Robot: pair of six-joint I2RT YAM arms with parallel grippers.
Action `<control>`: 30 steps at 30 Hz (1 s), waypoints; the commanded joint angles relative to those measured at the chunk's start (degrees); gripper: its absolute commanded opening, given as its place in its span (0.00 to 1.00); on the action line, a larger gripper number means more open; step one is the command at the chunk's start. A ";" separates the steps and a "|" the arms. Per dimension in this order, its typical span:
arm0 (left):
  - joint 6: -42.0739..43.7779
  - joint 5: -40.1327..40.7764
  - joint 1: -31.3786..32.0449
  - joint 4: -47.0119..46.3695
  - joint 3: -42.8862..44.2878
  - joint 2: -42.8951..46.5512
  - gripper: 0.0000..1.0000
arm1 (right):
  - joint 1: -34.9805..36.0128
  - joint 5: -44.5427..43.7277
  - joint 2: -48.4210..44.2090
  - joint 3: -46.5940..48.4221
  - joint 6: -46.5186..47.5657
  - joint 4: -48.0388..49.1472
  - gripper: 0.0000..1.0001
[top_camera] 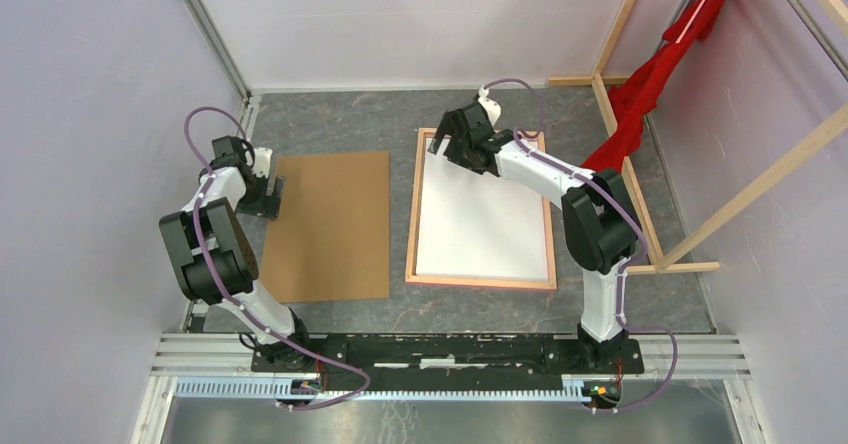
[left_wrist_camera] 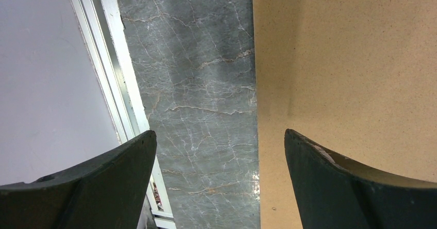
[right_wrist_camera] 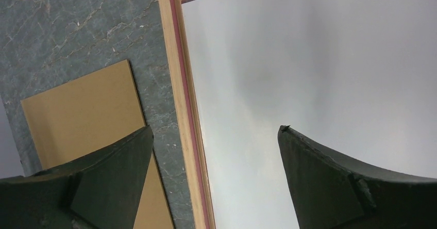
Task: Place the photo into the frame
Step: Pick up the photo frame item at the center of the board.
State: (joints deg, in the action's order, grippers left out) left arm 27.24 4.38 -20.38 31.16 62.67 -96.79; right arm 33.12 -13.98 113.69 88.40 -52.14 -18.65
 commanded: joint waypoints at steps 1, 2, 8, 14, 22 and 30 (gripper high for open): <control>2.20 0.00 0.23 -0.08 0.61 0.86 1.00 | 0.13 1.45 0.23 1.74 2.24 2.87 0.98; 2.20 -0.02 0.27 -0.09 0.61 0.82 1.00 | 0.23 1.62 0.08 1.61 2.72 3.29 0.98; 2.23 0.02 0.07 0.77 1.51 0.51 1.00 | 4.57 5.25 -0.18 1.36 5.29 5.85 0.98; 1.81 1.60 -1.34 0.49 3.03 -0.54 0.98 | 13.50 7.41 3.82 4.10 7.92 6.11 0.98; 2.35 3.74 -2.69 -0.79 2.57 -1.38 0.83 | 18.23 9.01 9.91 6.21 6.50 6.31 0.98; 1.67 3.22 -2.74 -5.18 -2.83 -3.92 0.75 | 18.72 9.53 13.62 6.68 5.32 5.29 0.98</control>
State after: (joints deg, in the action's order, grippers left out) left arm 27.35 8.40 -22.92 28.91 62.43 -99.48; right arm 51.99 -4.51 125.91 92.84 -46.22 -13.32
